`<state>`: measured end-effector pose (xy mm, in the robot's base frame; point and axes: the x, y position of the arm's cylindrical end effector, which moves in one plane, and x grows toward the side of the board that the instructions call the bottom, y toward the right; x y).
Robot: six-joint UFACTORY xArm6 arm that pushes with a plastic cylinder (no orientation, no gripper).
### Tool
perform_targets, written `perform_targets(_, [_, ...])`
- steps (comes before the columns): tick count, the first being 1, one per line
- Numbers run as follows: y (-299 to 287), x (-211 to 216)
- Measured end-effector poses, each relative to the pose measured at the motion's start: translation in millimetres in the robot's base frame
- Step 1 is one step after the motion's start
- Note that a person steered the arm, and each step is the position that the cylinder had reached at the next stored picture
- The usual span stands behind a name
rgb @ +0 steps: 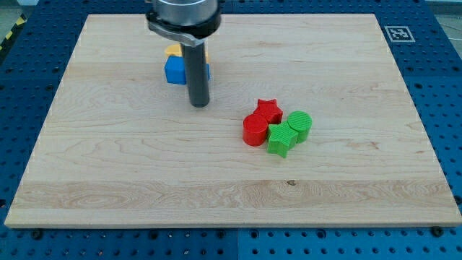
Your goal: Push the red star to the right of the red circle
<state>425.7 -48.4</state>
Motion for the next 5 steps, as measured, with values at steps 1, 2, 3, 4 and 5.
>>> perform_targets(1, [16,0])
perform_targets(2, [30,9])
perform_targets(3, [46,12])
perform_targets(4, [66,12])
perform_targets(5, [90,18])
